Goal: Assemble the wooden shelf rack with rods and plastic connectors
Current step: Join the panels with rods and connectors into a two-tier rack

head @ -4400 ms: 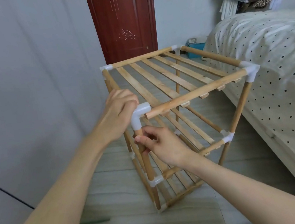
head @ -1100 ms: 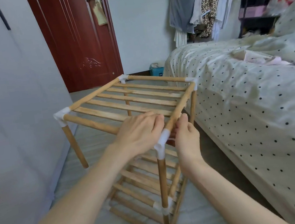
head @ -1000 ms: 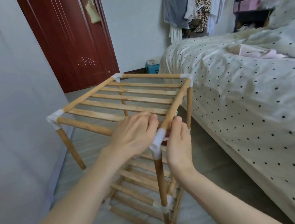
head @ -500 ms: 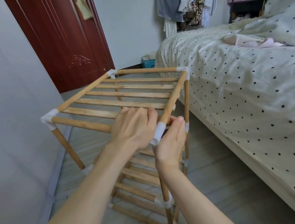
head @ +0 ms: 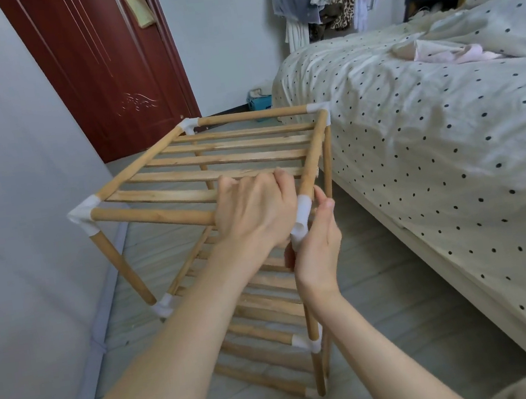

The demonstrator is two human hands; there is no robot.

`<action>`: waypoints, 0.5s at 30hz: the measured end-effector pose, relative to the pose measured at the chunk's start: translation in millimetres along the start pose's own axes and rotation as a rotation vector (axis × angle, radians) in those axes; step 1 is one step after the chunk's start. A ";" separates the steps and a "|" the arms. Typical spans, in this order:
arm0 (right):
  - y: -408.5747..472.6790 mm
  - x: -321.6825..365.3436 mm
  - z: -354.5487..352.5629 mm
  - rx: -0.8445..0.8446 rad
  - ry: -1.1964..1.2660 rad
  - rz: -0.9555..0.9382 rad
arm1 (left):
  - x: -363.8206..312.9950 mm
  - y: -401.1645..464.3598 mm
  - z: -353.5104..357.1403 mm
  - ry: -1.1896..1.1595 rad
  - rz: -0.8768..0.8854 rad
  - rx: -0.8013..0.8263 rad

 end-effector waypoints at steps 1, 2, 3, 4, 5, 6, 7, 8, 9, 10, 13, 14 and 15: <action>1.7 -2.4 -4.6 0.000 -0.008 0.023 | -5.0 -1.2 -1.2 -0.002 -0.010 -0.011; 2.2 -4.3 -8.5 0.005 -0.009 0.031 | -10.8 -3.4 -2.6 -0.013 0.002 -0.022; 0.9 -5.0 -11.6 0.018 0.002 0.030 | -17.1 -5.9 -4.0 -0.036 0.036 -0.020; -1.6 -4.6 -13.5 0.034 0.015 0.024 | -21.7 -8.9 -4.4 -0.069 0.079 -0.001; -3.9 -4.1 -14.2 0.049 0.026 0.015 | -23.4 -11.8 -5.2 -0.142 0.099 0.027; -6.0 -3.1 -13.8 0.068 0.029 0.006 | -22.0 -14.2 -5.4 -0.212 0.103 0.072; -7.4 -2.2 -11.9 0.091 0.022 0.001 | -17.4 -15.6 -5.1 -0.269 0.077 0.123; -8.6 -0.9 -10.2 0.113 0.015 -0.003 | -12.4 -16.9 -5.3 -0.312 0.042 0.166; -9.5 1.3 -9.0 0.128 0.014 -0.007 | -8.4 -19.0 -6.1 -0.321 0.022 0.191; -9.9 3.8 -8.1 0.138 0.020 -0.011 | -6.7 -20.9 -7.4 -0.302 0.018 0.196; -6.2 6.2 -9.1 0.152 0.015 -0.004 | -12.9 -23.4 -11.3 -0.225 0.015 0.126; -2.5 5.6 -11.0 0.150 0.004 0.007 | -15.9 -22.5 -10.4 -0.187 0.012 0.110; 2.2 4.5 -12.3 0.150 0.008 0.032 | -16.9 -19.4 -8.4 -0.159 -0.005 0.101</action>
Point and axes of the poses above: each hand's wrist, its own y-axis towards the middle knuckle, its own z-axis out of the palm, x = y × z, the point moved 9 cm from there along y, towards the middle knuckle, and after that the axes turned 10 degrees about -x, right-handed, at the moved point
